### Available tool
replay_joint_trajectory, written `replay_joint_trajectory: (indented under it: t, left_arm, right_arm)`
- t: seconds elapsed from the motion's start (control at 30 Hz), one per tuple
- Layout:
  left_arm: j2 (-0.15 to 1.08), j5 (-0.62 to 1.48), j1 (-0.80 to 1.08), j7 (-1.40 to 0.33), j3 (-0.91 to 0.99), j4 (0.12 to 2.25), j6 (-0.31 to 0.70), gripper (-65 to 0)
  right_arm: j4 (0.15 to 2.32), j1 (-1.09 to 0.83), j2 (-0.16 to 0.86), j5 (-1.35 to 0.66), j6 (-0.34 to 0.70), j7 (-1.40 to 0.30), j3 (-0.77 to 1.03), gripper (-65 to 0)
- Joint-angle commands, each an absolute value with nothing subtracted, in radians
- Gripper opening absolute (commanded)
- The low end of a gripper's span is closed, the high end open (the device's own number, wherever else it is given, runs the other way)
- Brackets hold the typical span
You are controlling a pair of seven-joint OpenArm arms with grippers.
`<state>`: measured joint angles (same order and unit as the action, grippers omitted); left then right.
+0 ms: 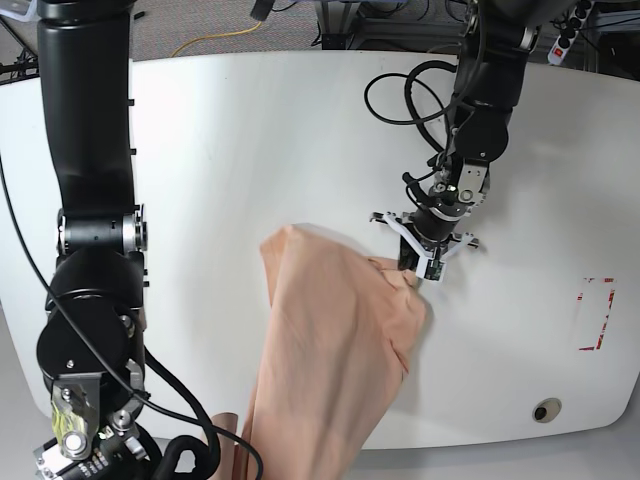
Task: Fold the T-shirt properly
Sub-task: 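Lift and stretch the shirt between both grippers, laying it flat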
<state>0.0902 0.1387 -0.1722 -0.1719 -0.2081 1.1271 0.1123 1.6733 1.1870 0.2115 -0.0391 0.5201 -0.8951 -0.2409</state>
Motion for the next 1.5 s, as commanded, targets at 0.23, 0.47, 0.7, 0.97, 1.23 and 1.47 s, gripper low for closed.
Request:
replay_joint_trajectory:
  t: [0.23, 0.47, 0.7, 0.97, 1.23, 1.47]
  left_arm:
    - [0.165, 0.145, -0.122, -0.26, -0.062, 1.426, 0.124, -65.0]
    - [0.214, 0.145, -0.113, -0.335, 0.051, 1.572, 0.16, -65.0]
    - [0.209, 0.145, -0.17, -0.503, 0.26, 1.693, 0.272, -65.0]
    - [0.214, 0.143, -0.289, -0.694, 0.435, 1.813, 0.364, -65.0]
    - [0.257, 0.143, -0.449, -0.889, 0.538, 1.893, 0.42, -65.0]
    - [0.318, 0.143, -0.509, -0.952, 0.598, 1.888, 0.421, -65.0]
  right_arm:
    - [1.623, 1.191, 0.283, -0.031, 0.499, -0.866, -0.229, -65.0]
    - [1.465, 1.191, 0.294, -0.031, 0.498, -0.808, -0.16, -65.0]
    - [1.311, 1.245, 0.295, -0.031, 0.498, -0.76, -0.156, -65.0]
    - [1.185, 1.306, 0.295, -0.031, 0.496, -0.725, -0.154, -65.0]
    - [1.179, 1.306, 0.297, -0.031, 0.496, -0.727, -0.153, -65.0]
    - [1.179, 1.306, 0.311, -0.031, 0.496, -0.73, -0.079, -65.0]
